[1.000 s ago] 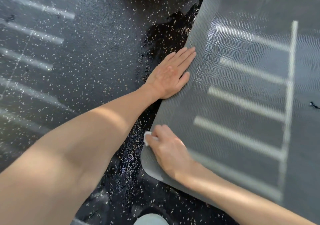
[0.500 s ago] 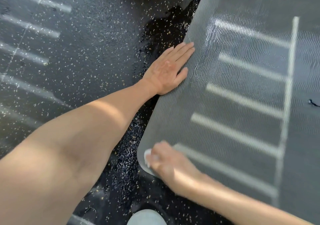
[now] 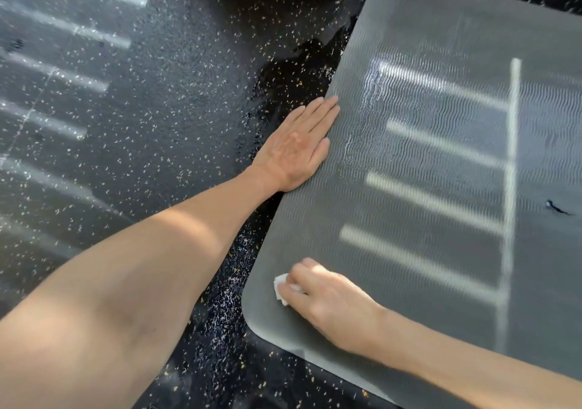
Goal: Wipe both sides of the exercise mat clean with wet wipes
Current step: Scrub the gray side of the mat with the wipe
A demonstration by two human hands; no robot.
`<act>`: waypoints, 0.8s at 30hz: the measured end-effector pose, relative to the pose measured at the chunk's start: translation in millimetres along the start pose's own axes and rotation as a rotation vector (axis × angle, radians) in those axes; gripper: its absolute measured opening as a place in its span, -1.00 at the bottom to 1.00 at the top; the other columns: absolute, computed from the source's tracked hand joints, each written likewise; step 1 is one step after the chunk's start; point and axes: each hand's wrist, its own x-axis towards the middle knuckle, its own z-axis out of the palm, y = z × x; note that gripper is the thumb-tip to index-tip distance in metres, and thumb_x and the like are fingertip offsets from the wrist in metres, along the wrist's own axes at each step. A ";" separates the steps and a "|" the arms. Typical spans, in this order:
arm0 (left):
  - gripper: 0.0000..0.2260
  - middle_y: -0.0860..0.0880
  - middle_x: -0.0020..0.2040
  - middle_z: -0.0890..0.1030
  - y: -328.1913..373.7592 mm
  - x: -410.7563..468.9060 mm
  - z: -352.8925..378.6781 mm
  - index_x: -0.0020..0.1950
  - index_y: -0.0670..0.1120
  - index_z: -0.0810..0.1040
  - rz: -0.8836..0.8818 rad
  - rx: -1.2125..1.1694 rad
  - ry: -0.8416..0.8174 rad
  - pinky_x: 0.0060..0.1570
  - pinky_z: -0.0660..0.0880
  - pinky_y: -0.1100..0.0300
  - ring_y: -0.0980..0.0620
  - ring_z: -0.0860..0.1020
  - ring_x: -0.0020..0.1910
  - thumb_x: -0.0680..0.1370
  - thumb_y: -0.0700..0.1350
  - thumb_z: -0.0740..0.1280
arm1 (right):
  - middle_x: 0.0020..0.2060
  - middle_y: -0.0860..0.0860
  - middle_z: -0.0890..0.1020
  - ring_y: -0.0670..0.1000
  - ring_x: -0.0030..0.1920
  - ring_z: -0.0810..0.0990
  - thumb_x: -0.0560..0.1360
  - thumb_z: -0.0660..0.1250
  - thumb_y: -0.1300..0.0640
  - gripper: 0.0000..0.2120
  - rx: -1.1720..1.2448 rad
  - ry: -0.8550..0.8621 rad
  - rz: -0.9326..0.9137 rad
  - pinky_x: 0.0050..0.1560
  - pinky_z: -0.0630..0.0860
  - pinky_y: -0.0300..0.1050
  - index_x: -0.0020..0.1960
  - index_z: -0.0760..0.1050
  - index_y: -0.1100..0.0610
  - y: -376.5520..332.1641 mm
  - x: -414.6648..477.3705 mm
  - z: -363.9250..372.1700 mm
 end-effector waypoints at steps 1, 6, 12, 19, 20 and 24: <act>-0.43 -0.10 0.62 0.06 -0.2 -0.1 -0.5 0.60 -0.18 0.06 -0.014 0.010 0.000 0.53 -0.15 0.15 -0.03 0.02 0.59 0.62 0.03 -0.16 | -0.21 -0.01 0.43 0.01 -0.25 0.38 0.50 0.29 0.22 -0.90 -0.012 0.042 0.045 -0.30 0.40 -0.10 -0.11 0.46 0.03 8.4 2.8 -3.8; -0.41 -0.09 0.61 0.07 1.3 1.3 -0.6 0.60 -0.17 0.06 -0.034 0.004 -0.009 0.55 -0.10 0.10 -0.04 0.04 0.59 0.60 0.04 -0.18 | -0.19 0.02 0.47 0.02 -0.17 0.48 0.57 0.17 0.09 -0.81 -0.089 0.345 0.290 -0.18 0.38 -0.08 -0.13 0.52 0.05 45.3 22.4 -31.0; -0.39 -0.05 0.62 0.06 2.5 3.2 -1.0 0.60 -0.14 0.07 -0.062 -0.018 -0.012 0.56 -0.06 0.08 -0.02 0.04 0.59 0.58 0.06 -0.18 | -0.20 0.06 0.49 0.07 -0.19 0.47 0.51 0.31 0.10 -0.87 -0.124 0.415 0.328 -0.20 0.41 0.00 -0.13 0.49 0.16 86.0 35.4 -64.2; -0.39 -0.06 0.61 0.08 2.6 2.9 -2.1 0.60 -0.15 0.08 -0.062 -0.019 -0.007 0.55 -0.07 0.08 -0.03 0.05 0.59 0.58 0.06 -0.17 | -0.19 0.15 0.48 0.13 -0.23 0.46 0.52 0.31 0.33 -0.93 -0.212 0.159 0.187 -0.27 0.36 -0.09 -0.05 0.56 0.22 89.2 31.3 -77.9; -0.41 -0.06 0.62 0.07 3.1 3.7 -2.3 0.60 -0.15 0.08 -0.058 -0.002 -0.011 0.55 -0.07 0.08 -0.04 0.04 0.59 0.60 0.05 -0.15 | -0.22 0.15 0.48 0.13 -0.24 0.47 0.53 0.31 0.30 -0.93 -0.258 0.284 0.224 -0.26 0.33 -0.13 -0.09 0.56 0.23 101.3 38.2 -91.8; -0.50 -0.06 0.62 0.04 3.7 6.8 -3.8 0.60 -0.15 0.04 -0.069 0.026 -0.025 0.55 -0.09 0.10 -0.02 0.01 0.59 0.68 -0.06 0.03 | -0.24 0.16 0.49 0.14 -0.22 0.49 0.49 0.37 0.32 -0.98 -0.310 0.388 0.259 -0.24 0.30 -0.14 -0.11 0.58 0.26 107.8 42.0 -92.7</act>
